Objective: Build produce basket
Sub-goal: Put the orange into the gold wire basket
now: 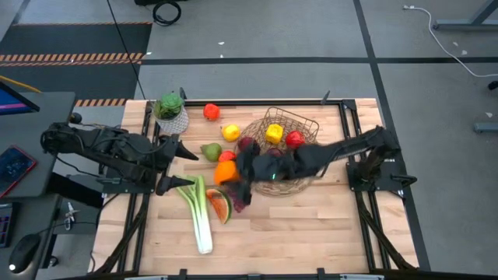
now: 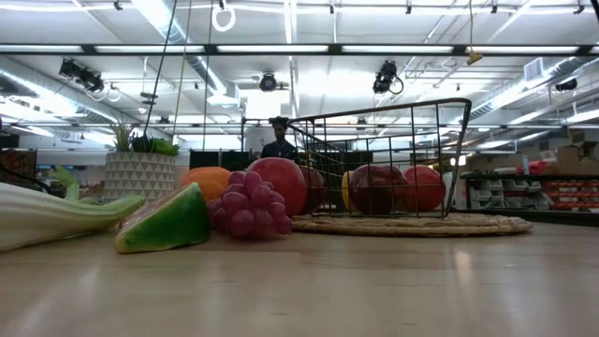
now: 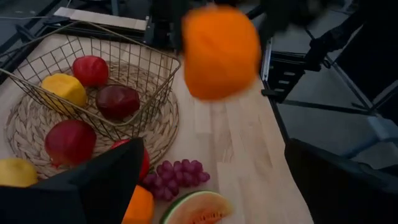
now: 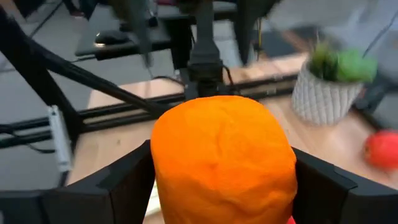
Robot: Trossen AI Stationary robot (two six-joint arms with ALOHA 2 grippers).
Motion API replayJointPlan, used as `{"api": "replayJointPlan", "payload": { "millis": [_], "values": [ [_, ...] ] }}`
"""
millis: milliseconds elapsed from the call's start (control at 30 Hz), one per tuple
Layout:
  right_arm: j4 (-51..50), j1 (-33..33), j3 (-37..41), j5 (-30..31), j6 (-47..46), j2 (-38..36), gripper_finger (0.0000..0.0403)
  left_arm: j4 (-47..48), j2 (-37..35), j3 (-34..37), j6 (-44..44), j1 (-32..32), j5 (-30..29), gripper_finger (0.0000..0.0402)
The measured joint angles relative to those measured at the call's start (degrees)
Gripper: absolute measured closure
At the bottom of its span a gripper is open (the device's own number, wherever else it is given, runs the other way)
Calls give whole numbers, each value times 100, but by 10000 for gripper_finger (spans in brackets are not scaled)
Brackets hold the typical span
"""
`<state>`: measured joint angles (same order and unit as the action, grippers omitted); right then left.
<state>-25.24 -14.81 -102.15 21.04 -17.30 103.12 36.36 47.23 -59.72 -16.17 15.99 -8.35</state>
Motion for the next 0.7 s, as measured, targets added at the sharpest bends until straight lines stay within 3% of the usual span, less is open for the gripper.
{"api": "replayJointPlan", "payload": {
  "millis": [67,267,467,700],
  "values": [
    [-454,178,-171,-302,-386,-189,96,-6,28,0,-17,0,-1,5],
    [-1432,675,-296,-449,-1312,-688,95,-1,120,-7,-17,0,0,5],
    [-1510,934,-295,-651,-2123,-928,95,28,306,-7,16,-18,-93,5],
    [-1191,986,-293,-1649,-3252,-950,95,30,483,-6,-66,-44,-131,5]
  ]
}}
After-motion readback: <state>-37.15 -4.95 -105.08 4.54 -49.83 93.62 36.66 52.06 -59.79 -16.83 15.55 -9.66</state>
